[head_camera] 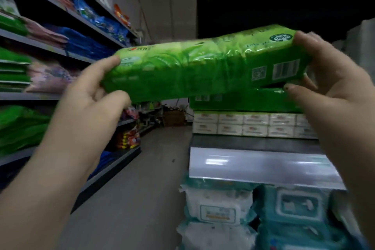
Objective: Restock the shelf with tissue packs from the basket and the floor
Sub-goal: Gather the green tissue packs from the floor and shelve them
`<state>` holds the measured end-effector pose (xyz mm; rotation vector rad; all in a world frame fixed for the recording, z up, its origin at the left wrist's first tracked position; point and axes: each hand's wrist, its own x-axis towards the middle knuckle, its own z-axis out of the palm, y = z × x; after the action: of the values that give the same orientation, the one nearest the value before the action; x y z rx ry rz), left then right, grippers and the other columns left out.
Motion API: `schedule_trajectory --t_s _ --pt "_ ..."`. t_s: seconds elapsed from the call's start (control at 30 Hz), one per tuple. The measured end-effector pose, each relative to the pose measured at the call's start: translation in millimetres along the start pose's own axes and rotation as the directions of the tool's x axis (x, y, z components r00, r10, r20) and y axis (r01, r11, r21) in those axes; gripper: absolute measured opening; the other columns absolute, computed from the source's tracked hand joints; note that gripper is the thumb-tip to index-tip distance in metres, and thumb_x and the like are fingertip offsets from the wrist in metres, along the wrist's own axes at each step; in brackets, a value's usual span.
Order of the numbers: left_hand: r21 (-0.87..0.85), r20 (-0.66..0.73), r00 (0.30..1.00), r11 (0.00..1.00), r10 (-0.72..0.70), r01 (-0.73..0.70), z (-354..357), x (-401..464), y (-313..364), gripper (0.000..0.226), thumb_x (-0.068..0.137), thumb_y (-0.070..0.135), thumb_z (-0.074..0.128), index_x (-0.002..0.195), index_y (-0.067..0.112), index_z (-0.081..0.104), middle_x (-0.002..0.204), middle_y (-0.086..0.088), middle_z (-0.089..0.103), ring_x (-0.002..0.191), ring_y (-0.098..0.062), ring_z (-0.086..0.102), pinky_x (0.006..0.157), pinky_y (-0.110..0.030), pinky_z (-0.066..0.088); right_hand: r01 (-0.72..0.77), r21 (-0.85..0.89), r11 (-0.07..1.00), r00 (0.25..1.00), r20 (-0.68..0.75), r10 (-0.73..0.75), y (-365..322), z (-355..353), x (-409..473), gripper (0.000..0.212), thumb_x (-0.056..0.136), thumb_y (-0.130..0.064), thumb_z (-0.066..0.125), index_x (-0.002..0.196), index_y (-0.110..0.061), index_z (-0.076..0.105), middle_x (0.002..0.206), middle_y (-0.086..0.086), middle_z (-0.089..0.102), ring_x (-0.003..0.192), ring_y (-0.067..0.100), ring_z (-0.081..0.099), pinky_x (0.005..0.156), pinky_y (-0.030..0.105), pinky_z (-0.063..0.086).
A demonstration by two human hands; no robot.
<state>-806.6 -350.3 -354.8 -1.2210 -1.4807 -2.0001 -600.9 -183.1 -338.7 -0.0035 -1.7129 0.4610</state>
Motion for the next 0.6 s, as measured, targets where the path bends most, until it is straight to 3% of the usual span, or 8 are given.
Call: schedule_trajectory --t_s 0.07,0.13,0.2,0.3,0.4,0.47,0.6 --pt "-0.01 0.077 0.996 0.999 -0.045 0.046 25.9 4.7 0.4 0.056 0.078 0.009 0.055 0.125 0.04 0.051 0.101 0.02 0.055 0.08 0.013 0.055 0.074 -0.019 0.042 -0.045 -0.018 0.999 0.998 -0.05 0.045 11.9 -17.6 7.9 0.059 0.082 0.001 0.058 0.123 -0.041 0.048 0.151 -0.01 0.03 0.125 -0.011 0.036 0.098 0.011 0.039" --pt "0.015 0.156 0.986 0.999 -0.051 0.05 50.4 7.8 3.6 0.056 0.083 0.004 0.051 0.13 0.035 0.049 0.106 0.016 0.055 0.08 0.013 0.053 0.07 -0.019 0.041 -0.115 -0.062 0.991 0.993 -0.04 0.112 20.8 -33.2 11.8 0.059 0.084 0.004 0.056 0.118 -0.045 0.049 0.15 -0.009 0.032 0.126 -0.005 0.039 0.102 0.022 0.042" --pt "0.023 0.167 0.984 0.998 -0.056 0.053 61.4 9.4 -0.2 0.056 0.082 0.006 0.054 0.13 0.034 0.049 0.118 0.007 0.054 0.098 0.002 0.053 0.076 -0.02 0.042 -0.142 -0.11 0.984 0.99 -0.011 0.142 28.0 -45.4 9.6 0.053 0.076 -0.01 0.059 0.107 -0.053 0.052 0.148 -0.005 0.037 0.135 0.006 0.034 0.107 0.036 0.039" --pt "0.066 0.183 0.98 0.996 -0.075 0.064 68.4 0.4 -3.5 0.061 0.068 0.023 0.052 0.126 0.043 0.05 0.132 0.008 0.051 0.121 -0.013 0.048 0.095 -0.032 0.042 -0.157 -0.181 0.971 0.987 -0.012 0.157 33.4 -58.4 -2.3 0.05 0.067 -0.02 0.054 0.101 -0.057 0.056 0.144 -0.005 0.041 0.128 0.004 0.044 0.102 0.039 0.044" --pt "0.129 0.211 0.975 0.991 -0.073 0.046 67.0 -11.0 -7.3 0.058 0.06 0.036 0.052 0.113 0.06 0.049 0.122 0.016 0.056 0.113 -0.009 0.053 0.098 -0.041 0.044 -0.179 -0.3 0.937 0.976 0.068 0.208 36.4 -67.3 -16.0 0.054 0.066 -0.037 0.056 0.115 -0.058 0.05 0.142 -0.007 0.044 0.129 0.005 0.042 0.102 0.048 0.041" --pt "0.185 0.242 0.966 0.981 -0.097 0.052 67.2 -15.7 -9.8 0.062 0.057 0.039 0.053 0.115 0.057 0.05 0.112 0.025 0.057 0.104 -0.004 0.056 0.097 -0.041 0.045 -0.203 -0.371 0.906 0.959 0.114 0.261 36.0 -69.2 -23.1 0.057 0.06 -0.051 0.051 0.117 -0.061 0.045 0.139 -0.009 0.047 0.137 0.007 0.032 0.108 0.052 0.033" --pt "0.235 0.294 0.944 0.969 -0.151 0.082 69.1 -23.7 -10.8 0.068 0.048 0.047 0.051 0.116 0.056 0.048 0.12 0.017 0.059 0.112 -0.008 0.055 0.102 -0.042 0.042 -0.208 -0.469 0.858 0.952 0.103 0.287 23.6 -64.8 -33.4 0.051 0.057 -0.058 0.045 0.105 -0.071 0.04 0.142 -0.008 0.041 0.14 0.008 0.027 0.107 0.049 0.034"
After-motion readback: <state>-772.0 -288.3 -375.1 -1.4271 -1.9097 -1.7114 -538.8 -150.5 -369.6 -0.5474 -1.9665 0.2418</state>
